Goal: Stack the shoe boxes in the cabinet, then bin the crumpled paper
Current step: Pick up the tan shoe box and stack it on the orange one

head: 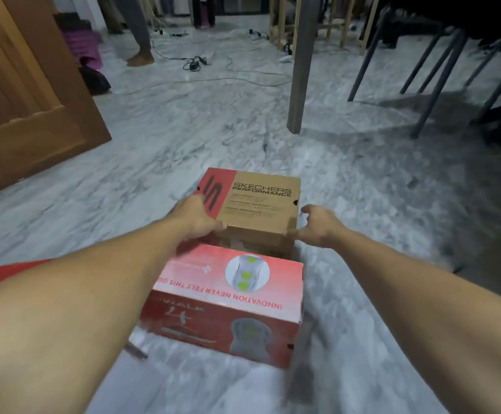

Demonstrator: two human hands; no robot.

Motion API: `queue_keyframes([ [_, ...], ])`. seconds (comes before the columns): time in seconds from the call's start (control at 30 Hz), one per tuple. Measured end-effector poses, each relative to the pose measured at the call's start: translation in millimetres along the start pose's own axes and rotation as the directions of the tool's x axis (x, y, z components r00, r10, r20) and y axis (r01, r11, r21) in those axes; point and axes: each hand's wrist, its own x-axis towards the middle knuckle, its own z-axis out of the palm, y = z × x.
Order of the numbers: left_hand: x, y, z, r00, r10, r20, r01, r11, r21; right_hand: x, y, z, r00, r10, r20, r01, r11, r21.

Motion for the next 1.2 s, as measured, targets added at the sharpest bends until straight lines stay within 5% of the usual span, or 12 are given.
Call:
queue_keyframes([
  [0.2, 72, -19, 6, 0.993, -0.116, 0.020, 0.116, 0.993, 0.001, 62, 12, 18, 0.995, 0.008, 0.099, -0.020, 0.992, 0.127],
  [0.3, 95, -32, 10, 0.974, -0.180, 0.139, 0.186, 0.982, -0.030, 78, 17, 25, 0.981, 0.055, 0.187, -0.090, 0.978, 0.188],
  [0.5, 113, -51, 23, 0.968, -0.206, 0.146, 0.230, 0.958, -0.170, 95, 25, 36, 0.988, 0.020, 0.152, -0.076, 0.926, 0.371],
  [0.67, 94, -36, 8, 0.984, -0.160, 0.080, 0.178, 0.916, -0.360, 80, 19, 11, 0.992, 0.000, 0.130, -0.059, 0.889, 0.454],
  [0.83, 58, -10, -36, 0.994, -0.092, -0.057, 0.064, 0.927, -0.368, 36, -3, -44, 0.994, -0.084, 0.065, 0.046, 0.892, 0.450],
  [1.2, -130, -1, -160, 0.983, 0.091, -0.162, -0.162, 0.845, -0.510, -173, -96, -123, 0.976, -0.199, -0.090, 0.218, 0.886, 0.408],
])
